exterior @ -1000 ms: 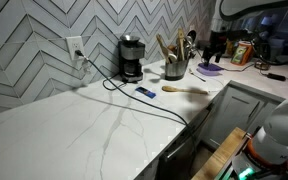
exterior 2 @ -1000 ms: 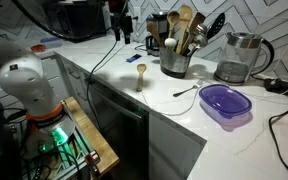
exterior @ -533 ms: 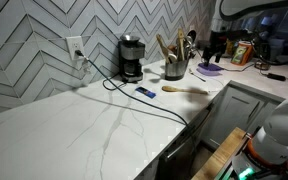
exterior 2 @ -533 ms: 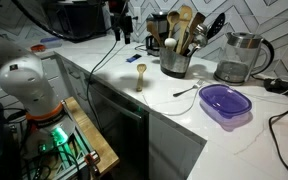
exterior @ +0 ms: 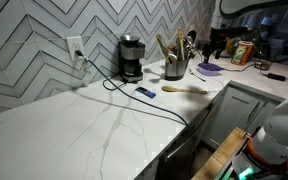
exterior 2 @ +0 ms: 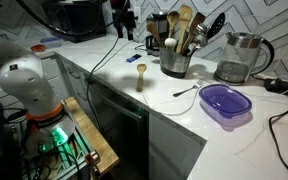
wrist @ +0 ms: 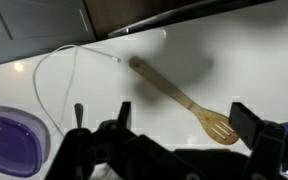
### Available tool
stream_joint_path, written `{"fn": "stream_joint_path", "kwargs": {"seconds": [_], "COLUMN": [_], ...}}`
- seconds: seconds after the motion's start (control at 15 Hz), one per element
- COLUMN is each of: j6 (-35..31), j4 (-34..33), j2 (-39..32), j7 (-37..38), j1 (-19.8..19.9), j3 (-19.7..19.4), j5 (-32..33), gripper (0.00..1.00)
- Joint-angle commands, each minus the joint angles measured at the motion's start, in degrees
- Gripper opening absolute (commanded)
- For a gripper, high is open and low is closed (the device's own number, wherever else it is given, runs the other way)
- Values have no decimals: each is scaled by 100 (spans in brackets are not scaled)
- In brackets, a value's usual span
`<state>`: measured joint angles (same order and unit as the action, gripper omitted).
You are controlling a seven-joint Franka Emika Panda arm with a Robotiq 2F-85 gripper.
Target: Remove the metallic soup ladle from the utensils bucket and place it on the table
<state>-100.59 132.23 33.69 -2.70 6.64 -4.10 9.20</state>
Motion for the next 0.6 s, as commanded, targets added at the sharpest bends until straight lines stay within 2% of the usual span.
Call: {"fn": "stream_joint_path", "kwargs": {"seconds": [0.0,0.2,0.53], "j6": [13,-171,-1161], "j4": [-593,-995,-1515], "j2": [-310,-561,-1169], "j7": [5,-14,371], "j1": [79,84,182], "j3": [106,207,301], "j5": [706,1486,2795], "gripper": [100,100,100]}}
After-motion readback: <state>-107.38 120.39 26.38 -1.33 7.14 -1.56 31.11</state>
